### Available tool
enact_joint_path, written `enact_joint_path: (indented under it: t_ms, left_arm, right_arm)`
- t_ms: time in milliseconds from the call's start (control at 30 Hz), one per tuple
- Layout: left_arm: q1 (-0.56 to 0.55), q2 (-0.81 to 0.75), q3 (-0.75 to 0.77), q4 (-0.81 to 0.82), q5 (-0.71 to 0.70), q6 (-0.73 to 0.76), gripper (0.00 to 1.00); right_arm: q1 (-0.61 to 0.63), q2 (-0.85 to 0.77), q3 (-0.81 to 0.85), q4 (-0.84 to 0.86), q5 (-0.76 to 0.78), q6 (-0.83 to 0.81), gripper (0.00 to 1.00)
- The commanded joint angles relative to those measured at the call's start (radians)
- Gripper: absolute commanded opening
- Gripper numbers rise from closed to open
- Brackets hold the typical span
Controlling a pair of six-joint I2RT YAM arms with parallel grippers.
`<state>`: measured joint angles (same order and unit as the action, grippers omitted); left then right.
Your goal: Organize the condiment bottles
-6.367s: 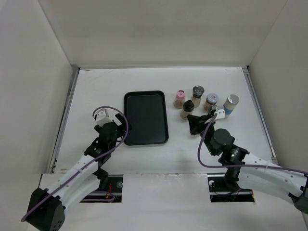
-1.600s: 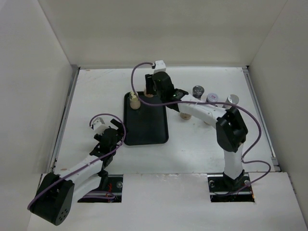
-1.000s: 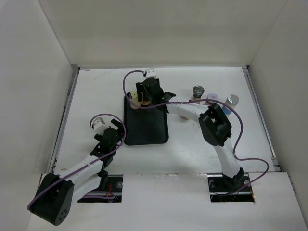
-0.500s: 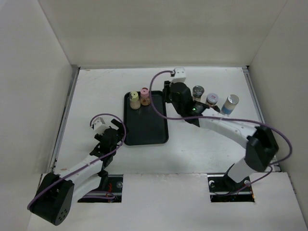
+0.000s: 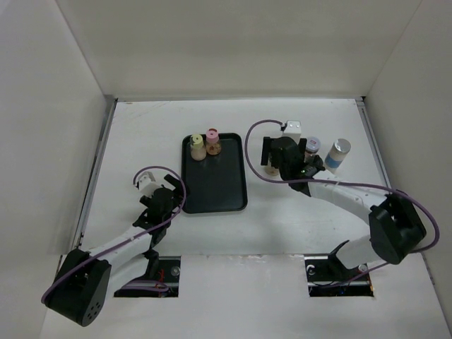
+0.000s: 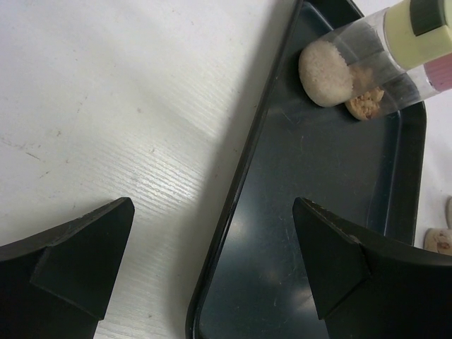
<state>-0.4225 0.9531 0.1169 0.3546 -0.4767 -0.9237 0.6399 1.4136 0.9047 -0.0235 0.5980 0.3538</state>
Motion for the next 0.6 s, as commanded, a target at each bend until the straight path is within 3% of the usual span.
enact_joint_path:
  t_ms: [0, 167, 267, 433, 567]
  left_arm:
    - [0.0, 0.016, 0.01, 0.052, 0.012, 0.008, 1.0]
    - [0.008, 0.018, 0.009, 0.058, 0.024, 0.008, 1.0]
    - [0.009, 0.021, 0.007, 0.058, 0.029, 0.008, 1.0]
    - [0.001, 0.03, 0.012, 0.058, 0.024, 0.008, 1.0]
    - [0.001, 0.021, 0.012, 0.06, 0.029, 0.008, 1.0]
  right_arm:
    - [-0.026, 0.051, 0.048, 0.023, -0.047, 0.019, 0.96]
    - [-0.056, 0.148, 0.109, 0.037, -0.082, 0.022, 0.95]
    - [-0.062, 0.189, 0.129, 0.039, -0.09, 0.022, 0.89]
    - [-0.058, 0.179, 0.132, 0.037, -0.08, 0.034, 0.59]
    - [-0.043, 0.114, 0.16, 0.056, -0.055, 0.021, 0.52]
